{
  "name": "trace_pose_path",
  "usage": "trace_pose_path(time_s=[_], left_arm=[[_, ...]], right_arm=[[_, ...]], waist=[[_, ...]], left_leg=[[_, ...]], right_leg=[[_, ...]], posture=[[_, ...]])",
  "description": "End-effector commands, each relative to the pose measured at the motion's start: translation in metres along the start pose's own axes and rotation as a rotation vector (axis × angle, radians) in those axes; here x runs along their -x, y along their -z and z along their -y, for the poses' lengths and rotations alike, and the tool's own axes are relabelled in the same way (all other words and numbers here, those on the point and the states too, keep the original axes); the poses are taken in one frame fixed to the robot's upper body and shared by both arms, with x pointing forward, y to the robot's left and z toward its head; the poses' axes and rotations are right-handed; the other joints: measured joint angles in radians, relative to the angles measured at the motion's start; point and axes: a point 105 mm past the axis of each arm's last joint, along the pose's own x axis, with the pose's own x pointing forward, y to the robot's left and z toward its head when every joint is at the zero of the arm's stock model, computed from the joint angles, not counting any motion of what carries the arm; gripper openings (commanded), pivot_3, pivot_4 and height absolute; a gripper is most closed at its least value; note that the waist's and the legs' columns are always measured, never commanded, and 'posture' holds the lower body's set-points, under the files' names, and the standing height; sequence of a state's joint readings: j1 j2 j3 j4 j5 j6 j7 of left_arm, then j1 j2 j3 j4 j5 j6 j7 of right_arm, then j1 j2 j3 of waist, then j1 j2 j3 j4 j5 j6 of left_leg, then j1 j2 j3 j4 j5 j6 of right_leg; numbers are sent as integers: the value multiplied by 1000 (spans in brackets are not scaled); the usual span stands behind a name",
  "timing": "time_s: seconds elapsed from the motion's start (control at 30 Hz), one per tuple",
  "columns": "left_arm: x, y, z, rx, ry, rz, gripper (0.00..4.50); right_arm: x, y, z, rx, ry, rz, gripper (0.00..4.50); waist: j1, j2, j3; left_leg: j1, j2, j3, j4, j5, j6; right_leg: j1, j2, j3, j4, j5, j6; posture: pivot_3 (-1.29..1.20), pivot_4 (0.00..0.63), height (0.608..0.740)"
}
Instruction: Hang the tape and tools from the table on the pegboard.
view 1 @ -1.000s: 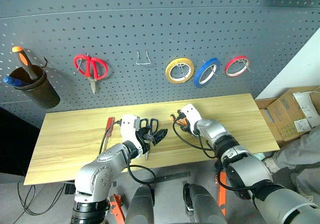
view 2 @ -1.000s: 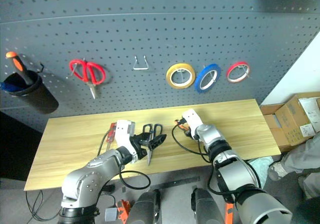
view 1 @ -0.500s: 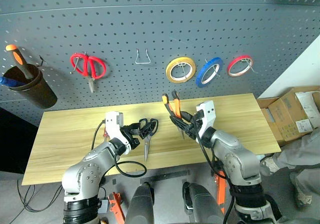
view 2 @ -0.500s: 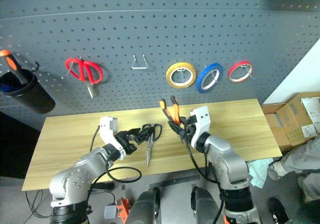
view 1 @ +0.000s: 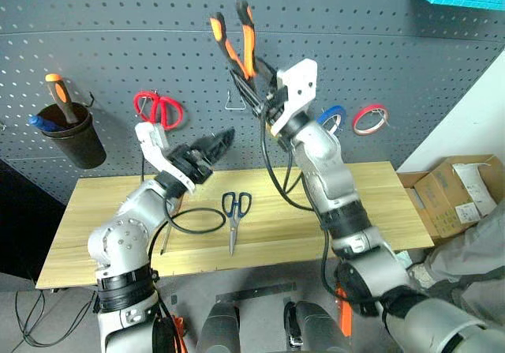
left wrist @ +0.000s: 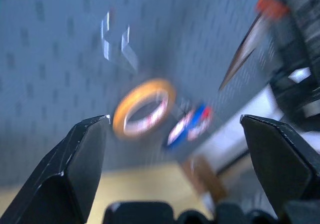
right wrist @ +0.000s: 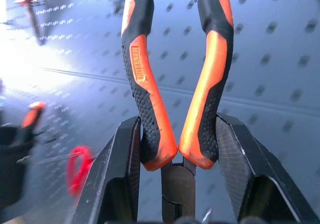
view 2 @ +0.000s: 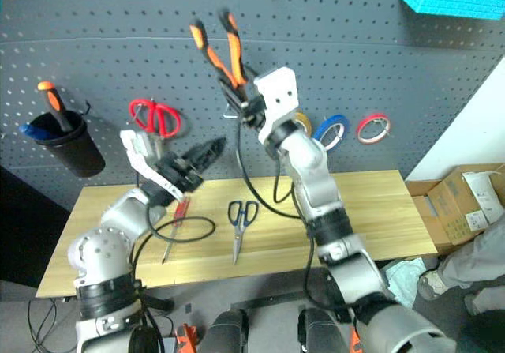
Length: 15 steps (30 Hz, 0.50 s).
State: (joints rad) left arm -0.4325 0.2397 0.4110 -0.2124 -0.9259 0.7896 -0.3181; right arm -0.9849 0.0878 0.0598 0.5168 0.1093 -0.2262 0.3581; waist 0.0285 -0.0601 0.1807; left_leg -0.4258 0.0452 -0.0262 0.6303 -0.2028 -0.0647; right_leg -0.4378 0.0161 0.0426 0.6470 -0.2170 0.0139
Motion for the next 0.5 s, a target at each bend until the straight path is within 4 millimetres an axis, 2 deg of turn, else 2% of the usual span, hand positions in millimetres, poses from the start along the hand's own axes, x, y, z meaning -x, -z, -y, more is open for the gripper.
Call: trace_pose_path(time_s=[0.03, 0.2, 0.3, 0.37, 0.5], left_arm=[[-5, -28, -5, -47, -37, 123, 4500], [-8, -39, -13, -100, -85, 144, 4500], [-7, -37, -14, -109, -95, 125, 4500], [-4, -33, -13, -109, -97, 113, 4500], [0, -30, -11, -107, -103, 107, 4500]], right_arm=[[-15, -7, 7, 6, 31, 74, 1757], [-26, 10, 5, -23, 43, 23, 1757], [-29, 35, -4, -89, 0, -116, 1757], [-27, 48, -1, -107, 19, -190, 1757], [-25, 55, 11, -130, 68, -259, 1757]], waist=[[3, 0, -2], [15, 0, -2], [29, 0, -2], [39, 0, -2], [54, 0, -2]], left_leg=[[0, 0, 0, 0, 0, 0], [0, 0, 0, -2, 0, -1], [0, 1, 0, -3, 0, -1], [0, 1, 0, -3, 0, -1], [0, 1, 0, -2, 0, -1]], right_leg=[[0, 0, 0, 1, 0, 0], [-1, 0, 0, 2, 0, -1], [-2, 0, 0, 3, 0, -1], [-2, 0, -1, 4, 0, -1], [-2, 0, -1, 4, 1, -1]], posture=[[248, 48, 740], [287, 58, 740], [294, 59, 740], [312, 62, 740], [319, 61, 740]])
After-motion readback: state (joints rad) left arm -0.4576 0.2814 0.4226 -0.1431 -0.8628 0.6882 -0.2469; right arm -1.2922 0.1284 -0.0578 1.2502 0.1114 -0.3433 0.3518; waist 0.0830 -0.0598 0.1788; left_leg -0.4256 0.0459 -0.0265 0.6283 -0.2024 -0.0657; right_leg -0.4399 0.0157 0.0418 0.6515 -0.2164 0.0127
